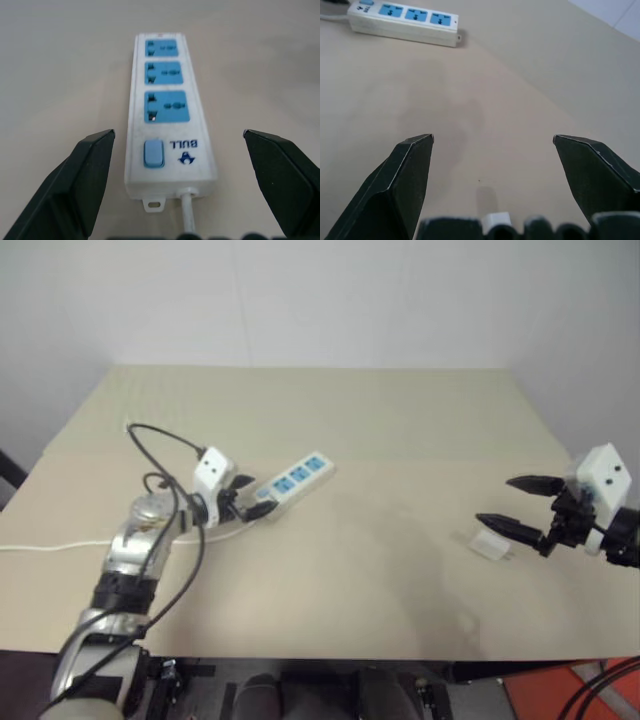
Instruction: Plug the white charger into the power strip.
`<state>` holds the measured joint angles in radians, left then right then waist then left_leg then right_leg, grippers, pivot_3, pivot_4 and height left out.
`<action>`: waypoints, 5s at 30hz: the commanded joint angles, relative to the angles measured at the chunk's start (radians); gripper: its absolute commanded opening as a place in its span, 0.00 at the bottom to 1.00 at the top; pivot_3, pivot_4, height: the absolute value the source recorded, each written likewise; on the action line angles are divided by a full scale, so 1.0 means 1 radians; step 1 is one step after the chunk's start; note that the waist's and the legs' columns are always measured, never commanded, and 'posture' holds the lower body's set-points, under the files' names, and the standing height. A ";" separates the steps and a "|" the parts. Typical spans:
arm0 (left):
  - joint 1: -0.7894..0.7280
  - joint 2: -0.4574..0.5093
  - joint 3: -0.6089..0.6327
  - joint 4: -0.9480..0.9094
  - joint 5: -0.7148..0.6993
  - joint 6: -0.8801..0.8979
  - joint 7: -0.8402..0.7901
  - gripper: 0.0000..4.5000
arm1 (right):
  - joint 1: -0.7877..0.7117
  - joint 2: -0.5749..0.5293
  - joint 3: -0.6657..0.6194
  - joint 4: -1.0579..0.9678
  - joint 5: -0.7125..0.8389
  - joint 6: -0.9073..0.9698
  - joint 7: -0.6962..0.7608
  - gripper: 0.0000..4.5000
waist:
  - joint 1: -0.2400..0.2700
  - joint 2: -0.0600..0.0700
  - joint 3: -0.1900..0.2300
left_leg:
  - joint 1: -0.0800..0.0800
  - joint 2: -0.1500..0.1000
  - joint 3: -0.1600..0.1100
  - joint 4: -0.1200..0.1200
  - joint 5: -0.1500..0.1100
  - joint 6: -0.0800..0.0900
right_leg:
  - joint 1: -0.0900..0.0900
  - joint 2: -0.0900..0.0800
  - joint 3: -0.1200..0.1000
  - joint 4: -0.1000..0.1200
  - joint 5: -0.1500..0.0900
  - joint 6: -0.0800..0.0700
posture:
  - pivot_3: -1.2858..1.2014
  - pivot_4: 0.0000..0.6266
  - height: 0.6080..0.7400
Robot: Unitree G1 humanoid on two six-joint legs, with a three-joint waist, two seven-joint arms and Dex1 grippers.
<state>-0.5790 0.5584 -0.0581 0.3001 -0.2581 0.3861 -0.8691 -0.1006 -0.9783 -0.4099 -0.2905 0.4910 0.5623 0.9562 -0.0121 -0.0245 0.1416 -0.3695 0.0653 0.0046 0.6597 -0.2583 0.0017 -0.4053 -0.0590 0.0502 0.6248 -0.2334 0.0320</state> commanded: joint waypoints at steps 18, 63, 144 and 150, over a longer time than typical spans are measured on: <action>-0.062 -0.058 0.013 0.095 0.069 -0.110 -0.010 1.00 | 0.028 -0.007 -0.077 -0.074 0.055 0.042 -0.036 1.00 | -0.001 0.000 0.000 | 0.000 0.000 0.000 0.000 0.000 0.000 | 0.000 0.000 0.000 0.000 0.000 0.000 | 0.52 0.24 1.00; -0.076 -0.173 0.013 0.392 0.156 -0.266 -0.006 0.74 | 0.046 -0.008 -0.112 -0.122 0.123 0.079 -0.069 1.00 | -0.001 0.001 0.000 | 0.001 -0.001 0.000 0.000 0.000 0.000 | 0.002 0.000 0.000 0.000 0.000 0.001 | 0.52 0.24 1.00; -0.086 -0.240 -0.256 0.265 0.203 -0.486 -0.422 0.74 | -0.805 -0.195 0.953 0.617 -0.518 0.306 0.400 1.00 | 0.030 0.010 -0.004 | -0.018 -0.003 0.000 0.002 -0.001 0.002 | -0.015 -0.001 0.002 -0.003 0.001 0.003 | 0.52 0.24 1.00; -0.079 -0.234 -0.255 0.257 0.202 -0.483 -0.417 0.74 | -0.780 -0.157 0.947 0.621 -0.549 0.302 0.418 1.00 | 0.027 0.010 -0.004 | -0.016 -0.004 0.000 0.003 -0.001 0.001 | -0.014 -0.001 0.003 0.001 0.001 0.002 | 0.52 0.24 1.00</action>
<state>-0.6669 0.3303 -0.2960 0.5780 -0.0718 -0.0955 -1.2869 -0.8775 -1.1282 0.5565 0.3355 -0.0351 0.8752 1.3654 0.0147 -0.0147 0.1376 -0.3850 0.0614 0.0044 0.6625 -0.2588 0.0030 -0.4197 -0.0598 0.0541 0.6264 -0.2328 0.0344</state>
